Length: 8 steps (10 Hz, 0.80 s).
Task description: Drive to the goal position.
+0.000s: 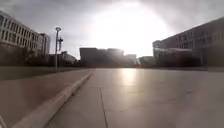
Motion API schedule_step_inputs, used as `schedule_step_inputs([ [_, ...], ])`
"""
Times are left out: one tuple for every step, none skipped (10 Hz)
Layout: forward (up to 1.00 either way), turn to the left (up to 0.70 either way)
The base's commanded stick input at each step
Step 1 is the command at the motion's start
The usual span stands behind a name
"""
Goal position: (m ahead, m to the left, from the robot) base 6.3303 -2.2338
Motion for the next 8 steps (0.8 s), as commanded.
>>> schedule_step_inputs([
  [0.7,0.0],
  [0.7,0.0],
  [0.7,-0.15],
  [0.7,-0.31],
  [0.7,-0.32],
  [0.7,-0.19],
  [0.7,0.0],
  [0.7,0.0],
])
